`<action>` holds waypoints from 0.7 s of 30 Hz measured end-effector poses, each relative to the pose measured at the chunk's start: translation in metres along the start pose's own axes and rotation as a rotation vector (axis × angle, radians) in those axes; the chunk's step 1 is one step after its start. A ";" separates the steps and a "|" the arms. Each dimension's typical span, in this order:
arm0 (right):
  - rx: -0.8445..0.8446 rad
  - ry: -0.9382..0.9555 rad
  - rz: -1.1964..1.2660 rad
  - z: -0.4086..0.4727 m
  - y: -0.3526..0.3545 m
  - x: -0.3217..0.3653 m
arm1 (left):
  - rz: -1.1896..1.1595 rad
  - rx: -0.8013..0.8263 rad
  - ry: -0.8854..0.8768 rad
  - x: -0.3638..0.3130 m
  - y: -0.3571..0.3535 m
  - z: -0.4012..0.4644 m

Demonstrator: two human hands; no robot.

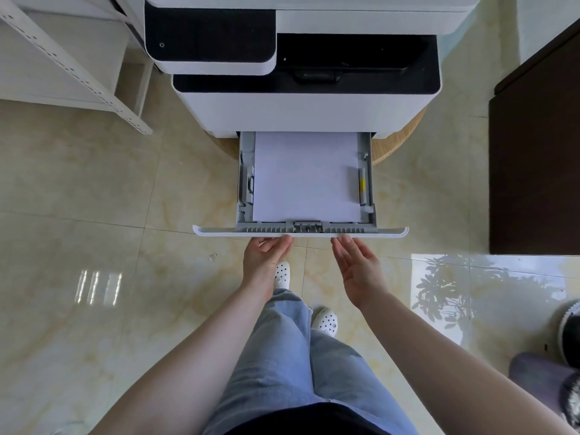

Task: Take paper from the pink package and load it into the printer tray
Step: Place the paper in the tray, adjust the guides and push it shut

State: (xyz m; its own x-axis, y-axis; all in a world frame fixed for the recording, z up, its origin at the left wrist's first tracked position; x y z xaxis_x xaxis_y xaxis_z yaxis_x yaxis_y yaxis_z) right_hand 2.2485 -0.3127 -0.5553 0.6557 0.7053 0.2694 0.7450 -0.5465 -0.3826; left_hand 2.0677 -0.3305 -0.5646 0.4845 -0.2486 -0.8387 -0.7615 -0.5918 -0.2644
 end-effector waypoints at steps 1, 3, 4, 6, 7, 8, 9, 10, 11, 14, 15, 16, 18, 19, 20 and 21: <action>-0.001 0.011 0.008 0.000 -0.005 0.003 | -0.011 0.000 -0.006 -0.002 -0.004 0.003; 0.000 0.025 0.013 0.004 -0.015 0.010 | -0.024 0.012 -0.020 -0.008 -0.011 0.012; 0.003 0.027 0.011 0.006 -0.021 0.014 | -0.027 0.021 -0.025 -0.011 -0.014 0.017; 0.009 0.026 0.012 0.012 -0.031 0.021 | -0.021 0.041 -0.035 -0.018 -0.021 0.028; 0.009 0.022 0.014 0.015 -0.035 0.025 | -0.007 0.054 -0.044 -0.020 -0.024 0.034; 0.009 0.019 0.015 0.018 -0.039 0.029 | 0.004 0.068 -0.056 -0.021 -0.026 0.039; 0.008 0.017 0.014 0.022 -0.042 0.032 | 0.008 0.076 -0.065 -0.023 -0.029 0.043; 0.007 0.019 0.011 0.025 -0.045 0.035 | 0.006 0.074 -0.067 -0.023 -0.031 0.048; 0.004 0.026 0.004 0.029 -0.048 0.038 | 0.009 0.063 -0.064 -0.023 -0.033 0.053; -0.020 0.056 -0.079 0.038 -0.056 0.048 | 0.057 0.033 -0.069 -0.025 -0.038 0.067; -0.043 0.067 -0.145 0.040 -0.059 0.052 | 0.098 0.025 -0.076 -0.026 -0.040 0.071; -0.072 0.077 -0.232 0.043 -0.061 0.056 | 0.157 0.015 -0.085 -0.027 -0.042 0.075; -0.125 0.111 -0.441 0.045 -0.067 0.065 | 0.320 0.005 -0.109 -0.032 -0.045 0.084; -0.141 0.143 -0.549 0.047 -0.071 0.070 | 0.402 0.002 -0.131 -0.035 -0.047 0.089; -0.156 0.184 -0.654 0.048 -0.076 0.075 | 0.473 0.002 -0.158 -0.039 -0.050 0.093; -0.174 0.228 -0.753 0.050 -0.082 0.080 | 0.538 0.001 -0.185 -0.043 -0.051 0.098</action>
State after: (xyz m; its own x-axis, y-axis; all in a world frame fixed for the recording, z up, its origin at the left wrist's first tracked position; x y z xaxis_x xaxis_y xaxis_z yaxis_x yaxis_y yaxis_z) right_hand 2.2337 -0.1894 -0.5465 -0.0352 0.8132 0.5809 0.9930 -0.0370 0.1119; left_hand 2.0439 -0.2141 -0.5619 -0.0554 -0.3763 -0.9248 -0.8806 -0.4181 0.2229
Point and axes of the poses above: each hand's wrist, its own z-axis towards the middle knuckle, its own y-axis out of the back of the hand, x = y × z, the point moved 3 cm from there along z, towards the middle knuckle, and after that the axes turned 15 degrees about -y, right-handed, at the moved point
